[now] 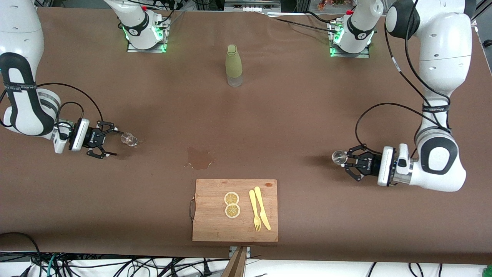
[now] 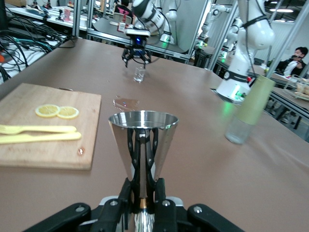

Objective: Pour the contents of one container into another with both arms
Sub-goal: 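Grasp the glass beaker with the right gripper while the left gripper carries the jigger, then hold the jigger upright at table center with the left gripper, then carry the beaker with the right gripper over the jigger's cup, then tilt the beaker with the right gripper above the jigger, then pour water from the beaker into the jigger held by the left gripper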

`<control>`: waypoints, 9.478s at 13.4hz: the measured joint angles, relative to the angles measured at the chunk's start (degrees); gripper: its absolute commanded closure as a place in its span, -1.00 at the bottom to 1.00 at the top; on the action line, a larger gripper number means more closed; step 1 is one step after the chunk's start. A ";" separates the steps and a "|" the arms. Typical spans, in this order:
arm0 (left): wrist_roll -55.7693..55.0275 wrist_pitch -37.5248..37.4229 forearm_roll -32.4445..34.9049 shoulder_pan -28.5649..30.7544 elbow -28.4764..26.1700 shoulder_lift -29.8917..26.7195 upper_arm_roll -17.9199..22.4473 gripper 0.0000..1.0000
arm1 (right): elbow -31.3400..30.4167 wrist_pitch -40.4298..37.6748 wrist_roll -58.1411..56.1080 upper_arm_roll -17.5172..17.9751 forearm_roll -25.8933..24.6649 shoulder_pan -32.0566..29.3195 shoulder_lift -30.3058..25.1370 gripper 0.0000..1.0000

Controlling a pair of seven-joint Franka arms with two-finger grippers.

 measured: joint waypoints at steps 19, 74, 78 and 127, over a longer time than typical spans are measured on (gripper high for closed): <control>-0.03 35.11 -32.77 -32.83 1.34 9.57 -6.82 1.00 | -0.21 -4.64 -12.97 -0.25 14.05 2.02 7.16 -0.60; -0.71 48.20 -39.56 -41.60 16.21 20.12 -2.29 1.00 | 21.12 -0.62 26.97 12.91 -4.02 16.96 7.78 0.49; -0.72 48.20 -39.56 -41.55 16.22 20.12 -2.27 1.00 | 21.71 -0.73 29.69 13.46 -7.12 16.98 7.75 0.49; -1.86 47.96 -39.56 -41.17 16.60 20.10 -2.15 1.00 | 28.39 -2.89 47.71 18.60 -32.43 19.38 6.68 0.46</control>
